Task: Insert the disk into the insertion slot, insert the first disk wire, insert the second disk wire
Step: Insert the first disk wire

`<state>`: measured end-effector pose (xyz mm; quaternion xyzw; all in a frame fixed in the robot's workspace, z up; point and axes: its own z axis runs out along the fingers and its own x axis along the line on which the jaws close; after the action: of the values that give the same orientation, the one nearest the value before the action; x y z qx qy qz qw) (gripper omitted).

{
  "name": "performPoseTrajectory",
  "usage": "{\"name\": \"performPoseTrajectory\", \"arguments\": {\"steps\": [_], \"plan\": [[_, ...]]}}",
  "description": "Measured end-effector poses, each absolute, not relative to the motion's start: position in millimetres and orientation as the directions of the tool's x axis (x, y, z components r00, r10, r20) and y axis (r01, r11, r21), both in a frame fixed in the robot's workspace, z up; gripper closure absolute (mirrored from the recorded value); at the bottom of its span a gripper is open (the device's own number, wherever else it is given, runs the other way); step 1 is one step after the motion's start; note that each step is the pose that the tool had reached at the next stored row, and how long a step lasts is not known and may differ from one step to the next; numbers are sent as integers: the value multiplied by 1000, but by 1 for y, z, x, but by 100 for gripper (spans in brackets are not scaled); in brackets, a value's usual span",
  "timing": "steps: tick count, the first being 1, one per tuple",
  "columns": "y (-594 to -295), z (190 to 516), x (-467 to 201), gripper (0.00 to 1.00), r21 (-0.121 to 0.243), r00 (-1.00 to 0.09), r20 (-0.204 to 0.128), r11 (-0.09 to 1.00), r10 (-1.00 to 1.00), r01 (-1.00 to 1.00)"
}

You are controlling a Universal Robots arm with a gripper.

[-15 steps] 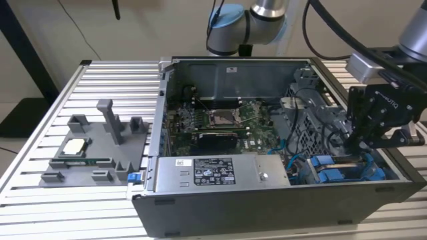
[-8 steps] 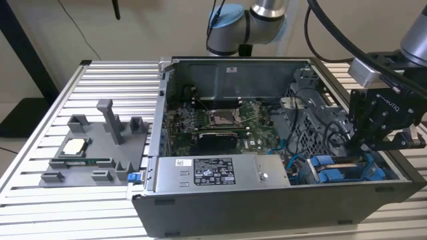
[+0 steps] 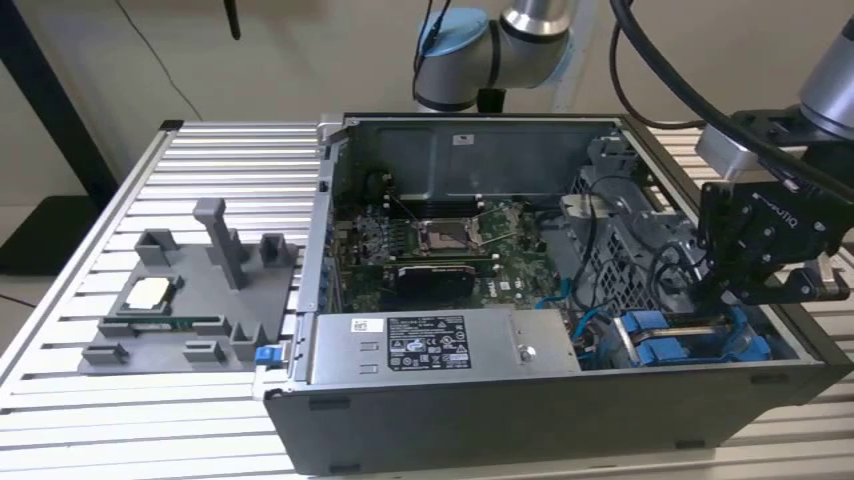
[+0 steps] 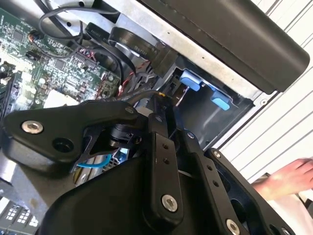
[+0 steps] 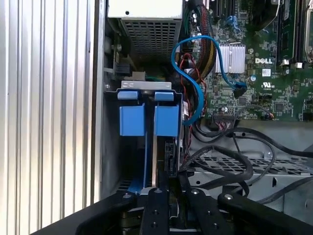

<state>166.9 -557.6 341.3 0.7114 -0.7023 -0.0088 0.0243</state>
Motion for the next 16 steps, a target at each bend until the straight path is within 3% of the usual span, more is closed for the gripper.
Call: {"name": "performPoseTrajectory", "arguments": {"steps": [16], "plan": [[-558, 334, 168, 81, 47, 8, 21, -7, -1000, -999]]}}
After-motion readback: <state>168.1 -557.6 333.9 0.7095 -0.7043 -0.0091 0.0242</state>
